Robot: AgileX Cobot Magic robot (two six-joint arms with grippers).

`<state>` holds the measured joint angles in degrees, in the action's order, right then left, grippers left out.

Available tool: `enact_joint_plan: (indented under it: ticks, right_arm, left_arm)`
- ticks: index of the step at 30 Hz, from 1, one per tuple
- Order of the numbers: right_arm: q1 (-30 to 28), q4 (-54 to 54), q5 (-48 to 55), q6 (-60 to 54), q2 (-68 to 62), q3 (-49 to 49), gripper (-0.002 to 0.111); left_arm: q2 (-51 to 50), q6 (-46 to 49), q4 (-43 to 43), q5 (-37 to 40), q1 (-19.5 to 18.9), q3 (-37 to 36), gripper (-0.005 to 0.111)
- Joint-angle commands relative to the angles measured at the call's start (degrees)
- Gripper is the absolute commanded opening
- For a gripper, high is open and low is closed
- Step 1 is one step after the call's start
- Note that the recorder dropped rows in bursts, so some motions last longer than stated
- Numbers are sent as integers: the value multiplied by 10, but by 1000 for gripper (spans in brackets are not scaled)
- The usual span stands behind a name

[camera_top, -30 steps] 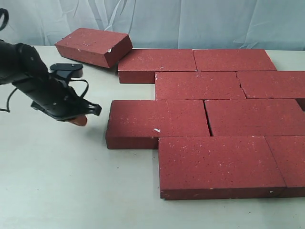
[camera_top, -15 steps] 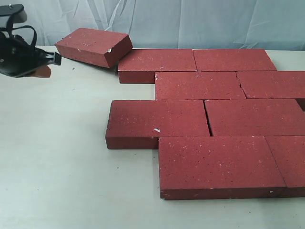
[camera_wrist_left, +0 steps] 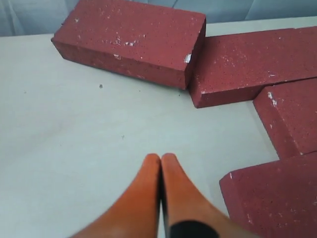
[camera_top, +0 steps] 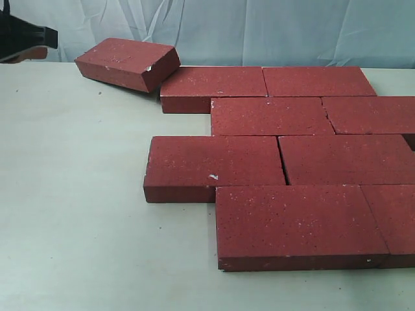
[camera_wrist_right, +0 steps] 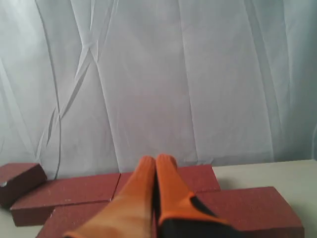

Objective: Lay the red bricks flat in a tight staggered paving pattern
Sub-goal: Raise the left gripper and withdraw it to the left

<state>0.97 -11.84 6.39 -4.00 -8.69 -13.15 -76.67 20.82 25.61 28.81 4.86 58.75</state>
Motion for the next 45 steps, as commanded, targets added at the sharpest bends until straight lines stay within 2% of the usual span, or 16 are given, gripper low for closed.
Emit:
enact_joint_plan:
  ticks: [1,7,11,17,22,29,35,40,45]
  right_arm:
    - [-2,15,69,-3,-59,-52,-1]
    - [-2,13,151,-3,-151,-116,-1]
    - [-2,10,195,-3,-215,-153,-1]
    - [-2,-20,204,-3,-296,-184,-1]
    - [-2,-24,192,-3,-347,-191,-1]
    - [-2,-24,171,-3,-368,-191,-1]
    - [-2,-33,173,-3,-368,-191,-1]
    - [-2,-38,187,-3,-368,-191,-1]
    - [-2,-38,189,-3,-368,-191,-1]
  left_arm:
    - [21,7,5,-24,4,-11,0]
    - [43,27,3,-50,12,-26,0]
    - [57,52,-5,-60,44,-26,0]
    - [81,53,-34,-92,82,-26,0]
    - [115,53,-42,-143,84,-41,0]
    - [200,53,-49,-246,84,-108,0]
    - [277,54,-90,-325,84,-163,0]
    - [296,54,-101,-340,84,-182,0]
    - [272,51,-96,-340,84,-184,0]
